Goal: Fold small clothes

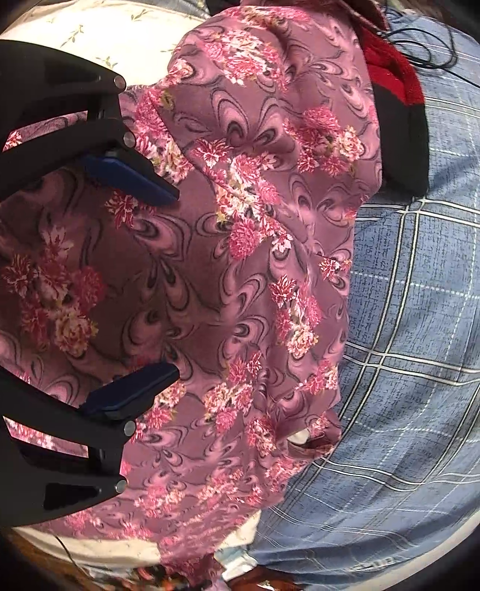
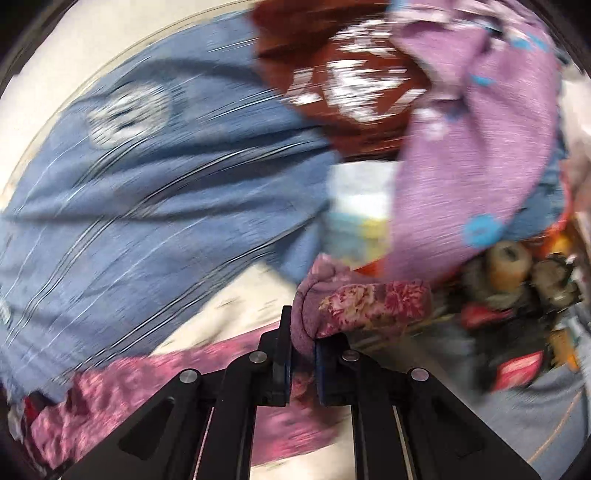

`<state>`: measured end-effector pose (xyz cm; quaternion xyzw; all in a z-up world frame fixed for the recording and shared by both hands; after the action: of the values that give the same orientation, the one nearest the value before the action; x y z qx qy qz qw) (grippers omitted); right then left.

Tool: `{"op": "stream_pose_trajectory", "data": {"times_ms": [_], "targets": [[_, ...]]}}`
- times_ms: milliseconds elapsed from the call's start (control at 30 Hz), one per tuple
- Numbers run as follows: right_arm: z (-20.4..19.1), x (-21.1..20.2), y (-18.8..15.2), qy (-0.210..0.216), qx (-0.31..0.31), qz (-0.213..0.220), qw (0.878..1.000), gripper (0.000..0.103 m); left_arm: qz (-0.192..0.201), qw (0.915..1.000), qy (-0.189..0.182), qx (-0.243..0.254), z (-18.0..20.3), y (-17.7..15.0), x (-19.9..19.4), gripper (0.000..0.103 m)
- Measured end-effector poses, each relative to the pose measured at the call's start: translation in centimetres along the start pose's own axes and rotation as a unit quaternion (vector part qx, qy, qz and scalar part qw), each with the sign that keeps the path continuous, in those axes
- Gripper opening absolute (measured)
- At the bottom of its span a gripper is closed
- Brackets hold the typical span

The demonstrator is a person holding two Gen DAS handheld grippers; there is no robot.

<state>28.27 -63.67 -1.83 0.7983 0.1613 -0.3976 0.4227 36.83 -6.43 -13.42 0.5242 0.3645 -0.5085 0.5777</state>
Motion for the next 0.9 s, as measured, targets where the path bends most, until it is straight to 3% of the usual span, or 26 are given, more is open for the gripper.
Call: {"op": "stream_pose_trajectory", "data": {"times_ms": [200,500,900], "targets": [[-10.0,1.9,-3.4,0.060,-0.068,-0.038,0.995,0.009,-0.019,0.9993,-0.030,0.006,-1.2,0.0,-1.8,0.087],[-23.8,4.6,-10.5,0.119,-0.164,-0.103,0.974,0.009,-0.040,0.9983,-0.040,0.015,-1.4,-0.3,-3.4,0.087],[-37.8,6.1,-22.3,0.135,-0.290,-0.160,0.934,0.013,-0.018,0.9976,-0.065,-0.010,-4.4,0.5,-6.9,0.087]]}}
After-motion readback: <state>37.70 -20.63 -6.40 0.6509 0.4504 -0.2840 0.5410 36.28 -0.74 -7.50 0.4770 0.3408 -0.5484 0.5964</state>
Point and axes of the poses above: each gripper's, at about its wrist camera, not at the fingertips, and x roughly the way its jaws point, z to its right, y to its top, the point moved 8 cm from there along x, roughly the way its jaws point, and after that the axes turned 14 degrees about -z, right-handed, at the moved point
